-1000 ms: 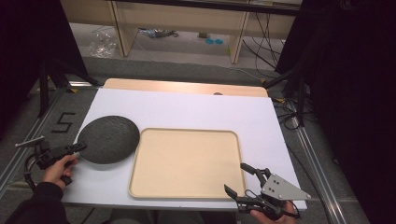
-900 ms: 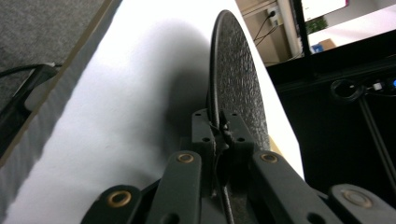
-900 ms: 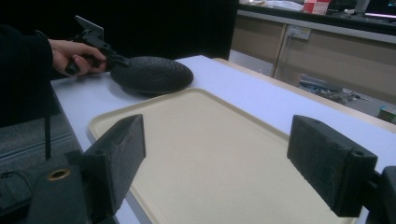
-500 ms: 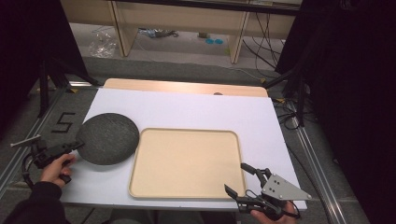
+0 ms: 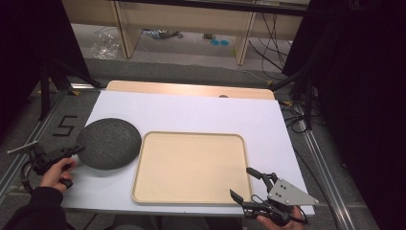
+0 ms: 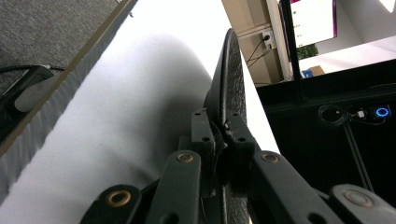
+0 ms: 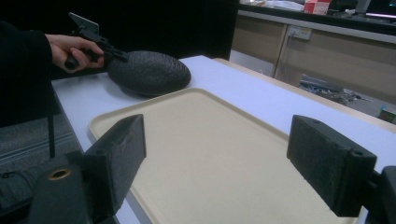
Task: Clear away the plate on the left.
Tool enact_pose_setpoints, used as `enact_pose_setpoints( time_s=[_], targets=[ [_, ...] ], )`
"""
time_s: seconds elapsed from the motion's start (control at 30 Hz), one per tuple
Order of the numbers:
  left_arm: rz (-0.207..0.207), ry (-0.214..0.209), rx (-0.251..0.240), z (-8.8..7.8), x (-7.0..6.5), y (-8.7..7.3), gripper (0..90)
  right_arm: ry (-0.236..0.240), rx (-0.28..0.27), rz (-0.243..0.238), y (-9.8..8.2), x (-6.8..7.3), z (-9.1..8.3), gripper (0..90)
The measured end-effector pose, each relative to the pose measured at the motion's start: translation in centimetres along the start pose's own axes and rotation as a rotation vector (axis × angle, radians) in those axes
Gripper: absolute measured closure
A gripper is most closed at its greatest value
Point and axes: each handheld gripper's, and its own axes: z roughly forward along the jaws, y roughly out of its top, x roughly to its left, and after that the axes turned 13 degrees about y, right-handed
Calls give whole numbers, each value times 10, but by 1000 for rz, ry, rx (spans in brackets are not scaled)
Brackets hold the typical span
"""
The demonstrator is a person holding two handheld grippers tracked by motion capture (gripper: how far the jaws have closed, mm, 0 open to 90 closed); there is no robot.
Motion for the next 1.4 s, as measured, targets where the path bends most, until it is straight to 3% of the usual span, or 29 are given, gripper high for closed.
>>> enact_pose_setpoints(
  time_s=[0.03, 0.13, 0.27, 0.53, 0.83, 0.9, 0.97, 1.07, 1.17, 1.2, 1.4],
  targets=[
    [-2, -11, -1, -1, 0, 0, 844, -4, -1, 1, 0, 0, 0, 207],
    [-7, 9, -4, -3, -2, 0, 834, -2, -1, 0, 0, 0, 0, 207],
    [-48, -11, -13, -6, -3, 1, 832, 1, -6, 1, 0, 0, 0, 207],
    [-80, -39, -36, -9, -6, 2, 823, -8, -7, -1, 0, 0, 0, 209],
    [-47, -70, 7, -2, -25, -5, 817, -15, -4, 4, -1, 0, 0, 210],
    [-19, -88, 16, 0, -32, -8, 816, -9, -21, 0, 0, -2, 1, 210],
    [-7, -102, 27, 3, -40, -13, 816, -15, 2, 8, -1, -1, 0, 210],
    [3, -128, 59, 9, -48, -21, 817, -11, -18, 5, 0, -2, 1, 210],
    [26, -150, 108, 17, -56, -30, 817, -10, 1, 6, -1, -1, 1, 210],
    [32, -180, 120, 21, -58, -35, 816, -5, -7, 1, -1, -1, 1, 210],
    [64, -189, 177, 33, -72, -53, 817, -11, -5, 10, -1, -1, 1, 209]
  ],
)
